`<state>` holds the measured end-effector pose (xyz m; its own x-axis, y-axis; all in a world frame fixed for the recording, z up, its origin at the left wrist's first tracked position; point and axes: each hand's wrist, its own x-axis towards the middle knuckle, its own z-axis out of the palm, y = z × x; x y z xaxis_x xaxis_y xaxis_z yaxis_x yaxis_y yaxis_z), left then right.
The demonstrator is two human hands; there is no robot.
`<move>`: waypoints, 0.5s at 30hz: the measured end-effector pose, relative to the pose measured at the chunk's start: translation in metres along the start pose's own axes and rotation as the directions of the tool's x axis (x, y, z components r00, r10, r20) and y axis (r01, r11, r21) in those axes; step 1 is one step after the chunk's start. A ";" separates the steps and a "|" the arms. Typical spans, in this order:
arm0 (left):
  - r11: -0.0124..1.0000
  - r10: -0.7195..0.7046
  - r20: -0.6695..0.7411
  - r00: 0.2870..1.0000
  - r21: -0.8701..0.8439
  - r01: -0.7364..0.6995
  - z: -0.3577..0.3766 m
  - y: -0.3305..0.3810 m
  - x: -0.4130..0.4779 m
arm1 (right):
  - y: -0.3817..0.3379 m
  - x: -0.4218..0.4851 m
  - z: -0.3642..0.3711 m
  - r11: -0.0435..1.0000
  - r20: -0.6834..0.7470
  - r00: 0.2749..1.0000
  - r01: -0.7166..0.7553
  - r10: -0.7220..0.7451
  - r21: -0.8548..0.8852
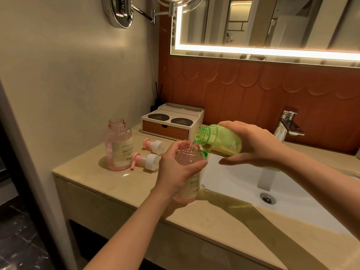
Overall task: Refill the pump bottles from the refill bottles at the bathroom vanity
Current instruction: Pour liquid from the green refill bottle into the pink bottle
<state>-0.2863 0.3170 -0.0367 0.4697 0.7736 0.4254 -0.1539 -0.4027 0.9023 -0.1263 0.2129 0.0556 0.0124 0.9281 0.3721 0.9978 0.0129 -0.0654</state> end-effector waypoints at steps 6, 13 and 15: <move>1.000 0.010 -0.006 1.000 0.009 -0.010 0.000 0.001 0.000 | 0.000 0.000 -0.001 1.000 0.004 1.000 0.002 -0.002 -0.003; 1.000 0.007 -0.007 1.000 0.013 -0.006 0.000 0.001 -0.001 | 0.000 0.001 -0.004 1.000 0.003 1.000 0.001 -0.001 -0.031; 1.000 0.007 -0.005 1.000 0.011 -0.007 0.000 0.000 0.000 | 0.001 0.001 -0.004 0.999 0.007 1.000 0.000 0.001 -0.034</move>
<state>-0.2868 0.3166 -0.0365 0.4647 0.7731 0.4318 -0.1478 -0.4130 0.8986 -0.1249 0.2126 0.0593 0.0124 0.9308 0.3654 0.9994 0.0001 -0.0341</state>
